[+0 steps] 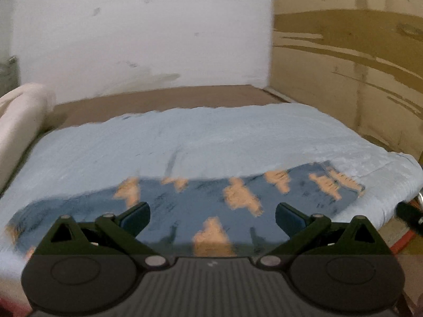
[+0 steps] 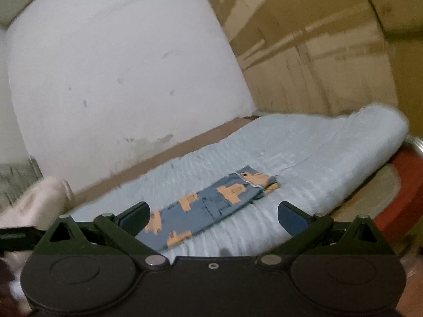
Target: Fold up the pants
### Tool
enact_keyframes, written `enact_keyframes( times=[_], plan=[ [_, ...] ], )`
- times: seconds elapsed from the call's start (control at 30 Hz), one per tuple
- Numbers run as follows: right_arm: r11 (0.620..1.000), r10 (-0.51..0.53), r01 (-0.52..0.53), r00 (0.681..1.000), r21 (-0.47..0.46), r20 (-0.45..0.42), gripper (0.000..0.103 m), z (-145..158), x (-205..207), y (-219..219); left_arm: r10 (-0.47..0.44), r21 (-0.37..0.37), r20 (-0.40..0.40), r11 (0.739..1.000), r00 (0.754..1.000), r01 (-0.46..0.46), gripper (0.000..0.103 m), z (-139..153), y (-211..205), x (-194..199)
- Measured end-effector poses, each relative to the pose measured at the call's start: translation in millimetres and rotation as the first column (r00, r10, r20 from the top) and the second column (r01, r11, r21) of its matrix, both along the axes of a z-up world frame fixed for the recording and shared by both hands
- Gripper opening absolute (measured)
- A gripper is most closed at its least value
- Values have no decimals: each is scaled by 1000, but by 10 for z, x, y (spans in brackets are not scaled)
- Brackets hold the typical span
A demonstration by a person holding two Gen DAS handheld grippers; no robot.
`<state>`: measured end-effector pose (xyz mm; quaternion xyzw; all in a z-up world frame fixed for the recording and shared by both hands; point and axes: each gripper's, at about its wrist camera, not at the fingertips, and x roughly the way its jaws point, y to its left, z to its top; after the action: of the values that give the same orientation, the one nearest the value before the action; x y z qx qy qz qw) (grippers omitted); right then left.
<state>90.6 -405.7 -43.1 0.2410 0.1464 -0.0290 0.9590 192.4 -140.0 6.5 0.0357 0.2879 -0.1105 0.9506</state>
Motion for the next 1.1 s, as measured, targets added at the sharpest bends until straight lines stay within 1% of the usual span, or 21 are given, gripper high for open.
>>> enact_keyframes(
  times=[0.07, 0.13, 0.2, 0.27, 0.4, 0.5, 0.53, 0.63, 0.7, 0.77, 0.8, 0.87, 0.93, 0.97, 1.1],
  plan=[
    [999, 24, -25, 1000, 48, 7, 102, -125, 222, -138, -55, 8, -10, 998, 998, 55, 102, -38, -275, 320],
    [997, 21, -21, 1000, 79, -1, 102, -259, 435, -269, -107, 8, -22, 994, 994, 107, 102, -88, -515, 624],
    [995, 0, 1, 1000, 102, -1, 102, -359, 593, -366, -174, 2, -32, 985, 984, 174, 102, -160, -741, 924],
    [994, -9, 12, 1000, 113, -21, 102, -449, 771, -441, -229, 9, -39, 973, 973, 230, 102, -237, -969, 1179],
    [997, 0, 5, 997, 72, -71, 93, -504, 1060, -507, -352, 56, -53, 933, 935, 355, 102, -438, -1368, 1508],
    [999, -12, 19, 989, 48, -148, 83, -542, 1199, -547, -417, 99, -95, 900, 904, 425, 102, -665, -1663, 1702],
    [999, -7, 14, 987, 46, -158, 83, -551, 1219, -557, -434, 105, -110, 889, 894, 445, 102, -746, -1753, 1760],
    [999, 15, -8, 983, 42, -182, 82, -540, 1260, -572, -462, 105, -165, 870, 872, 481, 102, -913, -1945, 1860],
    [999, 17, -8, 979, 46, -202, 81, -535, 1277, -580, -477, 107, -197, 858, 856, 503, 102, -971, -2010, 1902],
    [999, 23, -14, 977, 43, -211, 80, -539, 1293, -597, -483, 126, -212, 849, 850, 514, 103, -1044, -2089, 1941],
    [999, 26, -16, 977, 50, -214, 77, -550, 1305, -617, -485, 129, -219, 846, 847, 517, 103, -1065, -2108, 1972],
    [997, 25, -9, 977, 76, -210, 72, -585, 1305, -680, -483, 119, -235, 847, 843, 518, 103, -1080, -2129, 2012],
    [995, 17, 4, 977, 100, -210, 63, -609, 1329, -731, -481, 106, -249, 849, 840, 518, 103, -1050, -2122, 2056],
    [994, 15, 7, 978, 107, -207, 62, -614, 1341, -746, -478, 104, -256, 851, 840, 516, 103, -1029, -2128, 2088],
    [992, -11, 35, 980, 118, -197, 49, -639, 1390, -758, -454, 103, -267, 864, 850, 493, 102, -934, -2179, 2101]
  ],
)
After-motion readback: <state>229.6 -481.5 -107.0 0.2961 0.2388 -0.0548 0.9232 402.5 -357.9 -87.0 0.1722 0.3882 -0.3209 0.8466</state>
